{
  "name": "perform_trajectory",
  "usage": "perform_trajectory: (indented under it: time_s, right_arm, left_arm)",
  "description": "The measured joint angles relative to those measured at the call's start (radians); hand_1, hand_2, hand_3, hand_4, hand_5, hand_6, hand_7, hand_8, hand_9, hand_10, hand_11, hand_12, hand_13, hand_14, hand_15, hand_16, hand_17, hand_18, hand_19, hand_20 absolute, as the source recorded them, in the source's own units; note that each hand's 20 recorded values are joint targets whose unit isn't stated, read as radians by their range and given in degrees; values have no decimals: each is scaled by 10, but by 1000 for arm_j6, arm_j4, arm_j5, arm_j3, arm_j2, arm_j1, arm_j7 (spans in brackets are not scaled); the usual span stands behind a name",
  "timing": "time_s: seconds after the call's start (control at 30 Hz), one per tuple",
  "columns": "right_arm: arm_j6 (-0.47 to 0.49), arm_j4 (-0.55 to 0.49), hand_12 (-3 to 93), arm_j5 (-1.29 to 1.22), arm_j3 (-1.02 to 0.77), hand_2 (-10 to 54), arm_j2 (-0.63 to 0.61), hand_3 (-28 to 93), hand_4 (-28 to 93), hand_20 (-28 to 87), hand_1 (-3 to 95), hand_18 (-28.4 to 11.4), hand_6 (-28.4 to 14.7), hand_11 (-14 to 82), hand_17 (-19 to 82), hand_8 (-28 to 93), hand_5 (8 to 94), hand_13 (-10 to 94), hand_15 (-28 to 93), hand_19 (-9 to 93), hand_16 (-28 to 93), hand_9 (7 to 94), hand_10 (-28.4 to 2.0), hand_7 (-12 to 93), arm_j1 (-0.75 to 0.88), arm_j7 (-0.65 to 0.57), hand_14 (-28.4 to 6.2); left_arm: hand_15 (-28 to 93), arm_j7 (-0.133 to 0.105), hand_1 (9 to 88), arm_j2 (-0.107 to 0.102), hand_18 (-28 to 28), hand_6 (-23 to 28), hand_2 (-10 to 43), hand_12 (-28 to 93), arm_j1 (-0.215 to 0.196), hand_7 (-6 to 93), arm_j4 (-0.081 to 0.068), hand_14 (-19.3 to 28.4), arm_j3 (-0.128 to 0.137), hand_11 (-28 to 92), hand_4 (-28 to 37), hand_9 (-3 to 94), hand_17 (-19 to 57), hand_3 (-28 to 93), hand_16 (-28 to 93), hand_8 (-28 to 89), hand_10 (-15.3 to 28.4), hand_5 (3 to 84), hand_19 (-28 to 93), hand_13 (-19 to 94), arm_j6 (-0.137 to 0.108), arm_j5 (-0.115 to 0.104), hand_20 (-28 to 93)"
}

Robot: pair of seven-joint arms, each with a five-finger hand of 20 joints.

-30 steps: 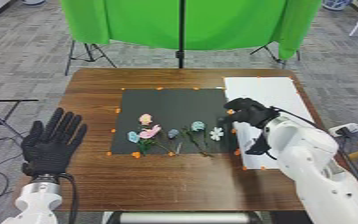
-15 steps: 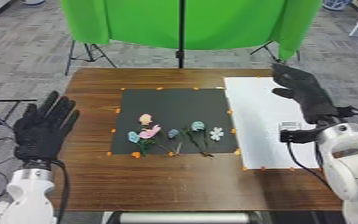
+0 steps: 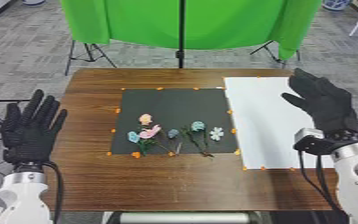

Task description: Arrange flowers

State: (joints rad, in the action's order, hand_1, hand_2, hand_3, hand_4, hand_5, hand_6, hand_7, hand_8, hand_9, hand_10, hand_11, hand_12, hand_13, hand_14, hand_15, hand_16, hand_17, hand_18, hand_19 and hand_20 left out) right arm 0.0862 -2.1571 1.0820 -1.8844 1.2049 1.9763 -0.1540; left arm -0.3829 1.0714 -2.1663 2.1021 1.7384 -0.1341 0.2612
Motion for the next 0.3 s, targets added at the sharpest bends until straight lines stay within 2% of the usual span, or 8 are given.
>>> perform_trajectory:
  time_s: [0.17,0.3]
  right_arm:
    - [2,-5,68,2,-1,70,10,830,-279,137,88,-117,-113,23,145,-98,368,234,53,162,54,346,-143,13,7,-10,-88]
    - [13,-7,68,1,0,71,11,830,-279,137,89,-116,-111,24,145,-98,370,234,56,160,49,347,-144,14,7,-21,-88]
  left_arm:
    - [103,-8,206,5,106,74,156,64,-14,40,13,76,2,98,-283,292,-74,705,-60,-88,129,386,281,148,-5,20,102]
    - [104,-14,206,7,106,74,152,65,-28,41,23,76,6,98,-283,292,-74,715,-60,-89,128,386,281,148,-6,28,103]
